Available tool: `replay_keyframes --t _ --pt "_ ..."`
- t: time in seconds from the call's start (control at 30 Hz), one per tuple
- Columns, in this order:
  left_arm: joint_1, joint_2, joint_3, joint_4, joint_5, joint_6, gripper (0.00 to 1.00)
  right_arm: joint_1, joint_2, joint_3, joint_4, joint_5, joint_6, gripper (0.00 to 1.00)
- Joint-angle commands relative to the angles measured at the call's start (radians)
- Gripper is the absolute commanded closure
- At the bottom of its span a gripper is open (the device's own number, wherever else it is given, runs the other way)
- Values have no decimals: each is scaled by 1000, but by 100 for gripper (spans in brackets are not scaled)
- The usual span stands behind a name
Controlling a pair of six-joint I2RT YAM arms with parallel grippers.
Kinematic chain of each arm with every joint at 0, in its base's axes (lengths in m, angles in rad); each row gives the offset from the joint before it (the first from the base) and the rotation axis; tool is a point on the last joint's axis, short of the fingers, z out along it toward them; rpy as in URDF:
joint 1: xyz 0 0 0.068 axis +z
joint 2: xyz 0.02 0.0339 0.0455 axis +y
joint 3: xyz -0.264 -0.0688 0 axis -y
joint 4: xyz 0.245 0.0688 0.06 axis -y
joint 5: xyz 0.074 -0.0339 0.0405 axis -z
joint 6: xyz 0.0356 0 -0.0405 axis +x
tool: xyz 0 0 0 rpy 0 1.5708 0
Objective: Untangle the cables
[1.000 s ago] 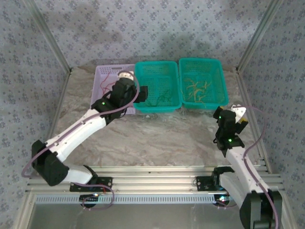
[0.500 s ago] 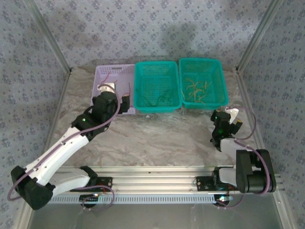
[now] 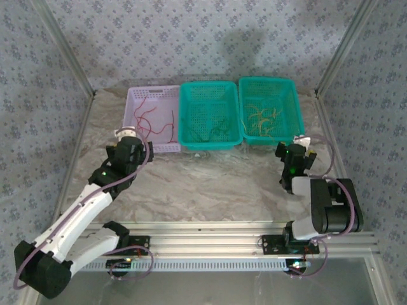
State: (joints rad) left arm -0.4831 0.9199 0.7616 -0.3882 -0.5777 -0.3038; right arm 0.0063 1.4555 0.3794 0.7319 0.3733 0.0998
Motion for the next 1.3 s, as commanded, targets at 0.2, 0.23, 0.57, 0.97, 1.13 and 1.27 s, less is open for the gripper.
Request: replay_keyframes --t 0.2,0.23,0.57,0.97,1.13,1.27 --pt "137 -8 -71 116 -31 19 0 -6 67 -13 131 -153 -93 0" --pt "157 -1 -86 133 -38 21 0 -6 72 -17 142 -152 -95 0" --pt "329 138 -188 384 -55 51 0 -4 68 -16 139 -154 -95 0" --pt "435 373 -368 1002 119 218 0 -5 68 -16 139 -152 -95 0" --pt "429 499 -381 1164 278 271 0 -4 69 -17 139 -152 -95 0" --pt "449 602 -360 1212 339 264 0 -4 70 -17 139 -152 -95 0"
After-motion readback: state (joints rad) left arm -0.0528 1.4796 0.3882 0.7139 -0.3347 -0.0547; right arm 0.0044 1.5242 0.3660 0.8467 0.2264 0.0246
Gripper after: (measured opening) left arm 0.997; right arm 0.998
